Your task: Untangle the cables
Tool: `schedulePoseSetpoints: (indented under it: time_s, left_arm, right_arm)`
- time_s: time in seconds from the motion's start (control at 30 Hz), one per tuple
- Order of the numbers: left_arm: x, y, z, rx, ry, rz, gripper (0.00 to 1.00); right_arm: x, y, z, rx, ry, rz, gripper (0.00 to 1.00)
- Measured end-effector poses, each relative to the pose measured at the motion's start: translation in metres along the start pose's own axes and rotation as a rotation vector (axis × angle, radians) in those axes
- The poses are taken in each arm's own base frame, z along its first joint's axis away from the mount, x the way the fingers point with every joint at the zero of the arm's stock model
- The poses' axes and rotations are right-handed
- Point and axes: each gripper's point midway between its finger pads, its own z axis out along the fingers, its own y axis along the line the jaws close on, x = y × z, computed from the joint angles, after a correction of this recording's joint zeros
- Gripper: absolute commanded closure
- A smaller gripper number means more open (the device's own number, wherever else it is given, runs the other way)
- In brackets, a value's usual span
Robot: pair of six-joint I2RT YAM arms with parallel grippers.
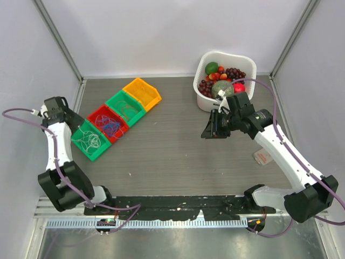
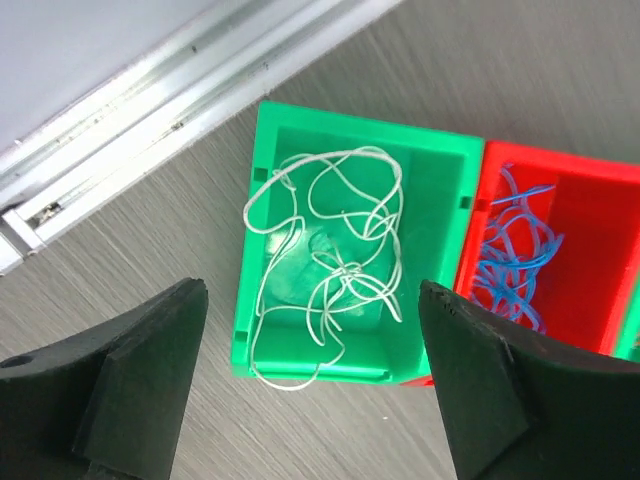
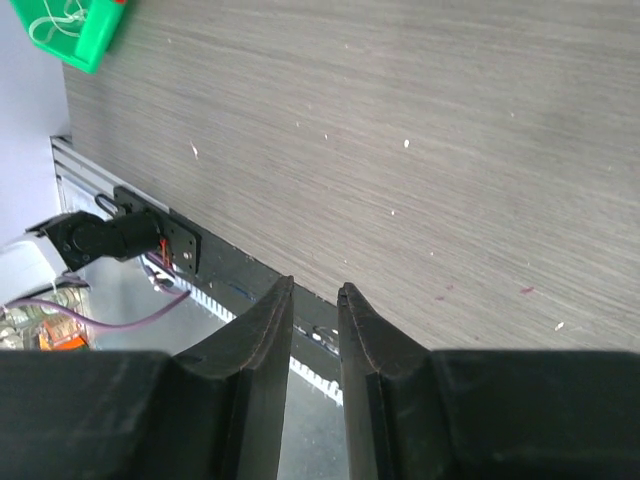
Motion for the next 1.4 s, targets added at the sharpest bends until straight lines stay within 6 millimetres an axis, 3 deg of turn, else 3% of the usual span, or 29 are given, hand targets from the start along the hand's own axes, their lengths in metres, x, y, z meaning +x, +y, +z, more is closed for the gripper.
schedulePoseSetpoints:
  time_s: [0.13,0.2,0.27,0.33,0.37,0.4,0.43,0.57,0.7,0.77,0.87,0.97,1.4]
  left_arm:
    - [-0.021,-0.011,-0.034,0.026,-0.087,-0.017,0.09]
    - [-0.021,-0.029,-0.053,0.079,-0.113,0.015,0.1]
    - [-0.013,-0.053,-0.074,0.148,-0.125,0.067,0.1]
    - [0.002,-0.085,-0.099,0.256,-0.136,0.13,0.1]
    - [0.014,-0.103,-0.114,0.325,-0.134,0.168,0.09]
    - [0.027,-0.118,-0.129,0.395,-0.124,0.206,0.08]
    - [0.041,-0.133,-0.144,0.466,-0.115,0.245,0.07]
    - [0.096,-0.183,-0.213,0.742,-0.073,0.402,0.06]
    - [0.143,-0.219,-0.306,1.039,-0.054,0.557,0.04]
    - [0.154,-0.231,-0.351,1.166,-0.051,0.597,0.03]
    - [0.153,-0.246,-0.402,1.302,-0.067,0.612,0.02]
    - [0.146,-0.251,-0.422,1.361,-0.092,0.601,0.01]
    - [0.149,-0.252,-0.419,1.352,-0.084,0.621,0.0]
  right_arm:
    - [-0.016,0.007,-0.009,0.011,-0.053,-0.001,0.67]
    - [-0.026,0.009,-0.016,0.031,-0.096,0.002,0.64]
    - [-0.032,0.007,-0.023,0.058,-0.146,0.007,0.58]
    - [-0.036,0.003,-0.035,0.093,-0.201,0.013,0.46]
    - [-0.037,0.001,-0.042,0.11,-0.233,0.015,0.33]
    - [-0.038,0.0,-0.051,0.123,-0.269,0.01,0.3]
    - [-0.04,0.0,-0.059,0.128,-0.303,0.014,0.19]
    - [-0.047,-0.001,-0.112,0.165,-0.521,-0.019,0.18]
    - [-0.054,-0.016,-0.175,0.261,-0.789,-0.008,0.18]
    - [-0.055,-0.023,-0.207,0.316,-0.897,0.0,0.18]
    - [-0.066,-0.022,-0.249,0.378,-1.02,0.024,0.18]
    - [-0.073,-0.024,-0.265,0.417,-1.074,0.038,0.18]
    - [-0.074,-0.037,-0.26,0.504,-1.05,0.046,0.17]
